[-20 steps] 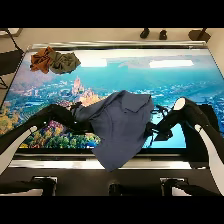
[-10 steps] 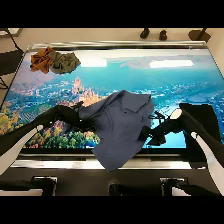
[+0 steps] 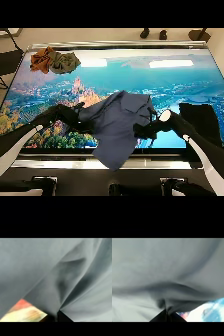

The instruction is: Fold the shirts.

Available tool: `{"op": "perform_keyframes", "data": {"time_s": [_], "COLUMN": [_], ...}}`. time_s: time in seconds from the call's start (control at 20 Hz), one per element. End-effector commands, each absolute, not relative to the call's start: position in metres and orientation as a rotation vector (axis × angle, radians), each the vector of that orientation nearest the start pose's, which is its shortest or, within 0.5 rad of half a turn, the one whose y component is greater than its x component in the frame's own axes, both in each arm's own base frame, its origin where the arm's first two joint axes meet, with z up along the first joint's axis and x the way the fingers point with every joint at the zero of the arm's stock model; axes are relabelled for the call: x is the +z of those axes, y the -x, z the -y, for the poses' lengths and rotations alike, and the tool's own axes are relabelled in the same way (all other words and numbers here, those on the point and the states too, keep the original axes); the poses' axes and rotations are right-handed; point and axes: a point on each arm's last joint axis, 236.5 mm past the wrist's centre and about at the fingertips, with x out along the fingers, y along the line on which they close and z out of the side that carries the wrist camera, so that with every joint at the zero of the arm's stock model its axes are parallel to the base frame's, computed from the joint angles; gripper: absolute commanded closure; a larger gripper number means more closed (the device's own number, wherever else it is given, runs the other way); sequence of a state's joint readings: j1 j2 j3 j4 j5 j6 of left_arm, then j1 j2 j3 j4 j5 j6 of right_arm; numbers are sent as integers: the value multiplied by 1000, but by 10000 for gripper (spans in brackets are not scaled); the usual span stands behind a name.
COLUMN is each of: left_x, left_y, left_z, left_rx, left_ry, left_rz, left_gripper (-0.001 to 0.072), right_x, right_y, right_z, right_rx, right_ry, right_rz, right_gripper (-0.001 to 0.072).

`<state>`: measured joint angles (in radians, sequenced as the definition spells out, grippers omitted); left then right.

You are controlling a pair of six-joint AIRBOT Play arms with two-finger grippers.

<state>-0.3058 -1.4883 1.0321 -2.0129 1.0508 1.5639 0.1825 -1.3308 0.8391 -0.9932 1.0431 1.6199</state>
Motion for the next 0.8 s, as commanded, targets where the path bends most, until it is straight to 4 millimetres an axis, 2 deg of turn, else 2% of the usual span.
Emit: {"op": "perform_keyframes", "data": {"time_s": [0.0,0.05,0.1,0.15,0.2,0.25,0.3,0.35,0.4,0.45,0.5,0.6,0.75], "left_x": [9,61,125,195,261,326,395,455,500,534,552,563,555], "left_y": [-368,-382,-391,-392,-385,-372,-350,-323,-296,-268,-249,-228,-230], "left_z": [186,187,190,191,189,184,176,166,157,149,145,148,155], "left_rx": [-427,-458,-494,-517,-533,-545,-555,-560,-565,-575,-586,-628,-649], "left_ry": [115,81,65,67,72,77,88,117,141,165,182,196,194], "left_rz": [-1249,-1111,-954,-792,-639,-487,-320,-166,-42,52,102,130,94], "left_gripper": [681,681,681,681,681,681,680,680,680,680,680,680,680], "right_x": [12,74,144,227,307,389,452,505,537,560,573,583,578], "right_y": [-357,-385,-405,-414,-408,-386,-356,-320,-290,-261,-242,-219,-213], "right_z": [-157,-151,-142,-130,-120,-110,-102,-93,-87,-82,-79,-77,-78], "right_rx": [389,418,409,375,351,333,327,329,337,346,359,379,395], "right_ry": [-258,-153,-82,-39,-24,-35,-65,-108,-142,-168,-197,-241,-277], "right_rz": [-1189,-981,-768,-535,-323,-109,58,195,279,341,374,402,371], "right_gripper": [677,677,677,677,677,677,677,677,677,677,677,677,677]}}
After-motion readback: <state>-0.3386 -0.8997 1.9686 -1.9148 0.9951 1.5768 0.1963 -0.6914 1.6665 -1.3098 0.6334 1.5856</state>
